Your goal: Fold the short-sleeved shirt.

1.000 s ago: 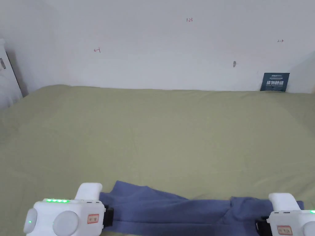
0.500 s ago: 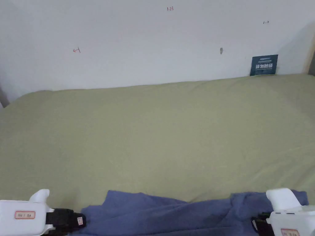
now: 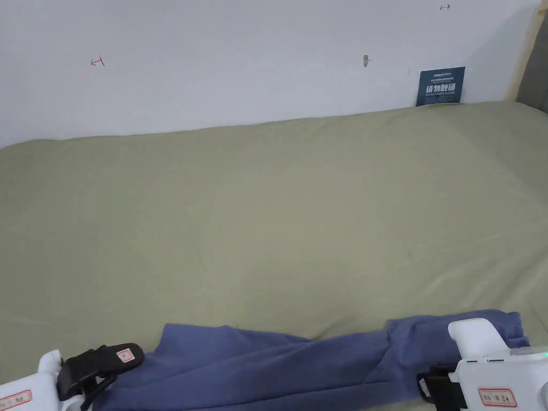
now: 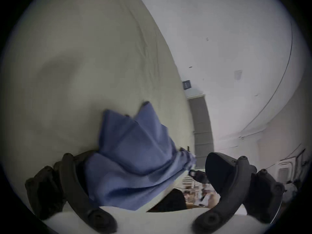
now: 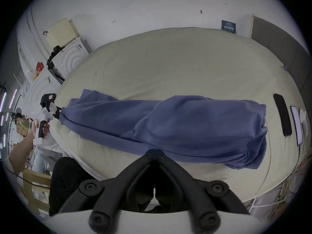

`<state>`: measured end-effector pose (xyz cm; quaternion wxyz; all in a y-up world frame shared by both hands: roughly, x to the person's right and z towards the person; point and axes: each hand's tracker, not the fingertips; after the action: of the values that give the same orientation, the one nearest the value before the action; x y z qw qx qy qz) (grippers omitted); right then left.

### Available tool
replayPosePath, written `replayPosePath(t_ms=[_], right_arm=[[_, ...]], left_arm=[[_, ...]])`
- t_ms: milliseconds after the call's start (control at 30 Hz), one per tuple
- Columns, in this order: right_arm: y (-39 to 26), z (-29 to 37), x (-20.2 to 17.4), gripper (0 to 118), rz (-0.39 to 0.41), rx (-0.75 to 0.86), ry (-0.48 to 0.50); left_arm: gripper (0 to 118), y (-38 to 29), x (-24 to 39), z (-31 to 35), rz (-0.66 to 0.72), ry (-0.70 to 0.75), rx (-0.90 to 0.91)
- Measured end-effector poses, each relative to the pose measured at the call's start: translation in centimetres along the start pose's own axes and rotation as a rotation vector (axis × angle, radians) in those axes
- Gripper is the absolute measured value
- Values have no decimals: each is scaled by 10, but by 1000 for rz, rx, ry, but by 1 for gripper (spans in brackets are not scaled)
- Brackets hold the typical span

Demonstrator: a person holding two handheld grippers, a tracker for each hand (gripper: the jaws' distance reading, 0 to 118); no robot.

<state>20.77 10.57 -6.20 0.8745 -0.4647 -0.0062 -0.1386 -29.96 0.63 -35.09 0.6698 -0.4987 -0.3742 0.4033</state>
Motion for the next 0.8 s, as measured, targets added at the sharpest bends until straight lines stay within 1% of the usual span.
replayPosePath(t_ms=[33, 67, 100, 133, 167, 200, 233, 333, 367, 433, 467, 500, 533, 600, 633, 733, 800], right_arm=[[1, -1, 1, 0, 0, 2, -2], [1, -1, 1, 0, -1, 3, -3], [0, 0, 2, 0, -3, 4, -6], [0, 0, 3, 0, -6, 6, -8], [0, 1, 3, 0, -11, 6, -7], [0, 3, 4, 0, -17, 9, -5], [-1, 4, 5, 0, -23, 12, -4], [-1, 7, 10, 0, -51, 22, 3], [-1, 8, 12, 0, -57, 24, 4], [0, 9, 15, 0, -69, 27, 1], [1, 9, 16, 0, -71, 28, 0], [1, 9, 17, 0, -73, 32, -5], [1, 9, 18, 0, -72, 36, -12], [3, 10, 21, 0, -76, 48, -30], [3, 11, 23, 0, -83, 56, -33], [5, 16, 31, 0, -120, 89, -32], [5, 18, 37, 0, -135, 95, -41]], left_arm=[[118, -28, 17, 6, -33, 16, -2], [116, -30, 24, -2, -71, 27, -9], [106, -29, 30, -10, -91, 44, -14], [106, -30, 34, -18, -88, 51, -17], [99, -42, 50, -14, -92, 81, -21], [79, -48, 60, -20, -124, 173, 1], [15, -55, 70, -22, -150, 255, 35], [14, -56, 85, -18, -95, 218, 51], [14, -61, 98, -20, -96, 246, 64], [14, -73, 130, -25, -179, 350, 86], [14, -60, 133, -29, -220, 395, 87], [14, -67, 148, -35, -256, 412, 82], [14, -73, 162, -42, -296, 413, 80], [14, -69, 171, -56, -348, 391, 66], [14, -74, 181, -66, -371, 354, 49], [14, -94, 207, -106, -410, 307, -2], [14, -106, 218, -136, -486, 307, -48]])
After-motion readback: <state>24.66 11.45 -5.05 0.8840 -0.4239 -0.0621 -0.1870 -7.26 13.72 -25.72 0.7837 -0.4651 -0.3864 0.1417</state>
